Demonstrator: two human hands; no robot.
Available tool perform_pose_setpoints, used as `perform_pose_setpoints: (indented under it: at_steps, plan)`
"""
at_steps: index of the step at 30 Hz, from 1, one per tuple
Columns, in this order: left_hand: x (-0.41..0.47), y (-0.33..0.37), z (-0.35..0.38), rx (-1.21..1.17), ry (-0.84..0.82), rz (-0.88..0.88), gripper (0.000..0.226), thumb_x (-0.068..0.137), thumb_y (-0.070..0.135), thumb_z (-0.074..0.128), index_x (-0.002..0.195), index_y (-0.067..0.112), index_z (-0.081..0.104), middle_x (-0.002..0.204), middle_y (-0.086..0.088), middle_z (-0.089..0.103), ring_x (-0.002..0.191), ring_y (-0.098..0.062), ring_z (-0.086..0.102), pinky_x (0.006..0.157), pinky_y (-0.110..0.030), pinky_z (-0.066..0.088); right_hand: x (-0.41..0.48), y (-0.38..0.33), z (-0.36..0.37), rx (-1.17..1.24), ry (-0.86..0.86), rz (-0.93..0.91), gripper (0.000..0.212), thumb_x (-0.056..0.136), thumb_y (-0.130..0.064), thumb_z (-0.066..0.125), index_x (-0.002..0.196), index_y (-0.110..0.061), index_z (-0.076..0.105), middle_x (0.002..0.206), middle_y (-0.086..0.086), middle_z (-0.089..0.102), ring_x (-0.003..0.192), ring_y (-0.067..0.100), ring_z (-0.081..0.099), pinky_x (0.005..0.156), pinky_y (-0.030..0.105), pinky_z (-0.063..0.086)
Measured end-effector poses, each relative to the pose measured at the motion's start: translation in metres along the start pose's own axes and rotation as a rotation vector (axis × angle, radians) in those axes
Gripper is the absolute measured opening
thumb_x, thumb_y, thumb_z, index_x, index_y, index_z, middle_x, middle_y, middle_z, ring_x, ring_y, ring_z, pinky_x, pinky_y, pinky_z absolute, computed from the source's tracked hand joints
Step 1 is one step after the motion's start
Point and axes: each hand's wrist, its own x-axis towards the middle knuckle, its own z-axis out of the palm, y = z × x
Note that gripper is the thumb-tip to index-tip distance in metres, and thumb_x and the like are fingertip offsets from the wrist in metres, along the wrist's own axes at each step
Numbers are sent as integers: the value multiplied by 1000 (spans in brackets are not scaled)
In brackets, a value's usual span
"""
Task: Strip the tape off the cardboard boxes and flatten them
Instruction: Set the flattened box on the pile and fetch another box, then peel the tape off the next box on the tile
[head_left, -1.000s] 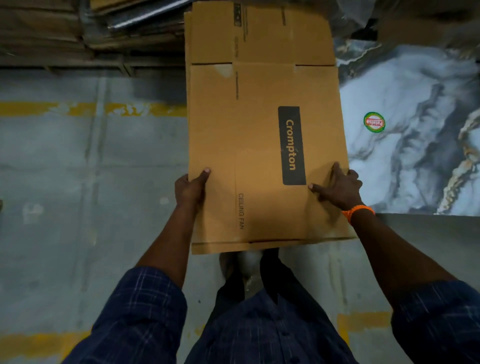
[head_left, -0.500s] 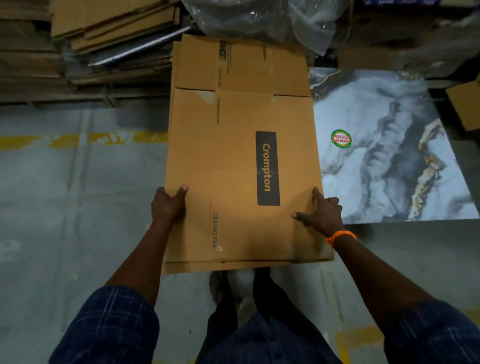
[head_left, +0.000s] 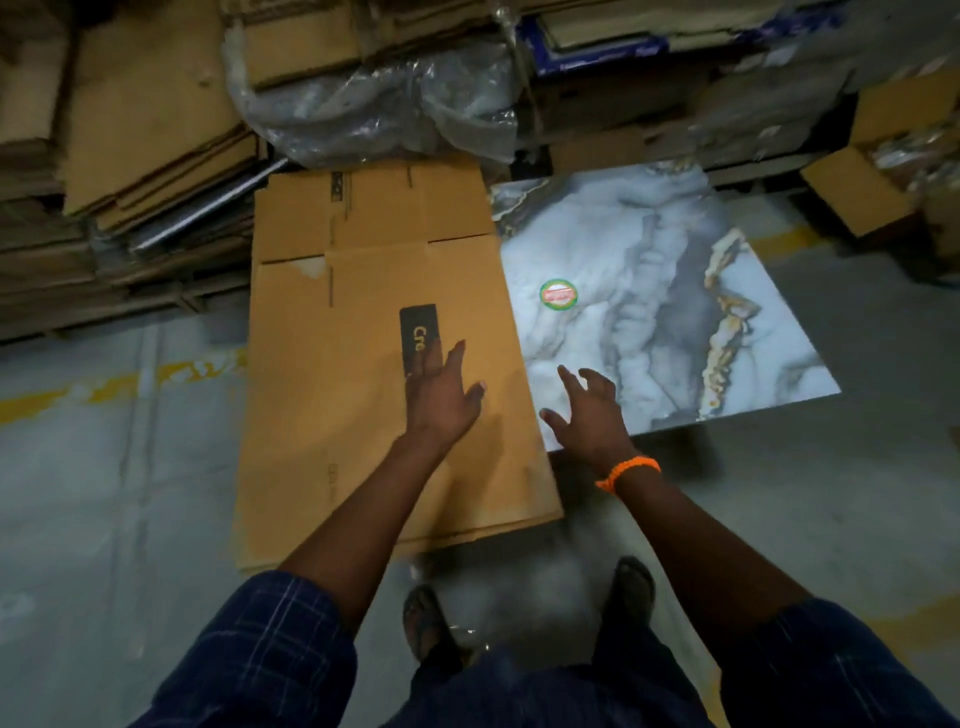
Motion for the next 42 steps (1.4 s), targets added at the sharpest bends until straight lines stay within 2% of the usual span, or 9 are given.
perform_pose_setpoints:
  at_steps: [5, 11, 16, 18, 20, 26, 32, 36, 42]
  plan:
    - [18, 161, 49, 12, 21, 152, 65, 99, 44, 57, 157, 26, 34, 166, -10, 24, 154, -34, 14, 124, -46, 21, 21, 110, -85, 142, 152, -64, 70, 94, -43, 66, 153, -16, 41, 152, 19, 41, 144, 35, 30, 113, 49, 36]
    - [42, 348, 110, 53, 44, 272, 63, 100, 47, 56, 156, 29, 34, 167, -6, 24, 155, -30, 16, 124, -44, 17, 45, 266, -192, 113, 253, -91, 60, 94, -40, 67, 144, -11, 53, 140, 20, 52, 134, 38, 42, 106, 51, 43]
    - [75, 443, 128, 148, 53, 364, 63, 100, 48, 55, 156, 30, 34, 166, -7, 26, 155, -31, 16, 123, -45, 17, 85, 334, -261, 105, 325, -109, 54, 94, -45, 59, 133, -8, 59, 127, 19, 60, 117, 41, 52, 98, 48, 44]
    - [104, 473, 126, 151, 76, 375, 63, 99, 44, 57, 155, 26, 37, 165, -10, 29, 154, -32, 18, 123, -43, 17, 106, 348, -285, 118, 360, -123, 47, 95, -38, 64, 125, -2, 61, 119, 23, 61, 110, 44, 54, 95, 49, 44]
    - [135, 505, 122, 136, 121, 373, 62, 98, 41, 59, 155, 25, 39, 164, -10, 30, 154, -32, 18, 123, -42, 17, 132, 359, -313, 132, 377, -167, 46, 94, -33, 65, 126, -1, 60, 122, 25, 60, 113, 43, 53, 99, 49, 41]
    - [242, 586, 118, 96, 272, 353, 63, 96, 38, 62, 154, 23, 41, 164, -11, 29, 154, -32, 17, 123, -48, 22, 259, 394, -391, 79, 385, -373, 60, 92, -49, 44, 132, -7, 59, 123, 19, 59, 115, 39, 52, 102, 43, 41]
    - [349, 670, 84, -31, 363, 198, 66, 97, 37, 60, 157, 27, 34, 166, -7, 22, 155, -28, 10, 125, -47, 20, 386, 406, -506, -19, 436, -632, 52, 89, -34, 62, 134, -7, 60, 120, 16, 59, 113, 35, 53, 102, 43, 43]
    - [398, 716, 24, 39, 488, 170, 66, 98, 38, 59, 157, 28, 32, 166, -4, 23, 155, -26, 11, 127, -43, 14, 463, 372, -585, 68, 528, -746, 46, 90, -23, 71, 132, -7, 60, 121, 14, 61, 112, 34, 54, 100, 40, 42]
    - [479, 760, -85, 141, 677, 138, 68, 97, 34, 61, 157, 31, 30, 166, -1, 24, 155, -22, 11, 127, -41, 17, 569, 274, -676, 232, 576, -901, 51, 93, -34, 65, 139, -12, 57, 127, 11, 61, 120, 26, 50, 106, 38, 40]
